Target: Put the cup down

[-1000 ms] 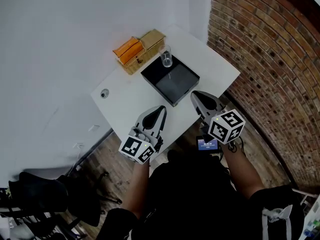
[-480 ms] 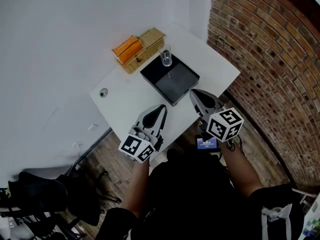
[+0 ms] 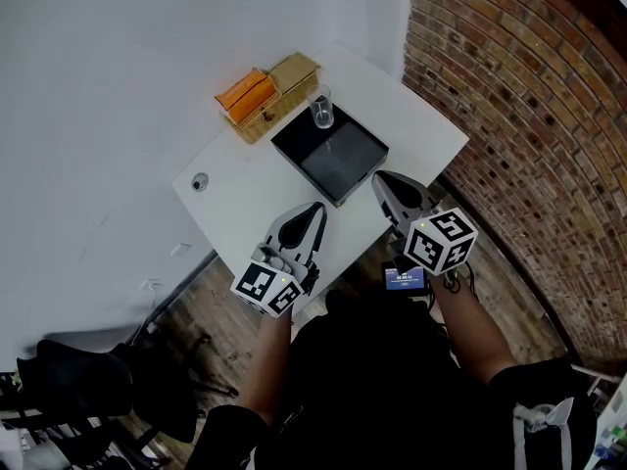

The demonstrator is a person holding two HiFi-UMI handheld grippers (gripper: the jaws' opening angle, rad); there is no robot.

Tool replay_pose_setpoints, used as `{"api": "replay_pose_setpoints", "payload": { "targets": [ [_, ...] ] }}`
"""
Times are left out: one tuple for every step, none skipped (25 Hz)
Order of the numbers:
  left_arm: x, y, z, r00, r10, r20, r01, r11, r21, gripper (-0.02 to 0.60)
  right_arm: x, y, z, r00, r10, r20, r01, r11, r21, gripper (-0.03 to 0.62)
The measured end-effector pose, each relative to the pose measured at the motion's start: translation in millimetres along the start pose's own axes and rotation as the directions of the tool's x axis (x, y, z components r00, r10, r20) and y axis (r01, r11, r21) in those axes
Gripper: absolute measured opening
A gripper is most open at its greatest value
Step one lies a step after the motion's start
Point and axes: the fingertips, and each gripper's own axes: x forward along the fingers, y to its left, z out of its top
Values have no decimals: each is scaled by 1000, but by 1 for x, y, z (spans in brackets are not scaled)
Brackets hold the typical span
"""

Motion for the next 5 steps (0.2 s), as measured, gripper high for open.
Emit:
{"api": "replay_pose_setpoints", "payload": {
  "targets": [
    [1,0,-1,1000,-3,-2,3,1000,0,9,0,-1,0,1000,-2,0,2,1000,0,17],
    [1,-1,-1,1000,-5,-4,5,1000,0,8,0,-1,0,1000,-3,0,3,1000,0,17],
    [2,-1,-2,1000,-8,-6,8,1000,1,8,1,-2,0,1000,-4,0,4,1000,0,17],
    [2,-1,-2,1000,-10,-8,10,1000,2,8,1,-2,0,1000,-5,0,5,1000,-1,17],
    [3,-1,-2,1000,-12,-9,13,1000,2,8,1,-2,0,1000,-5,0,5,1000,-1,17]
  ]
}}
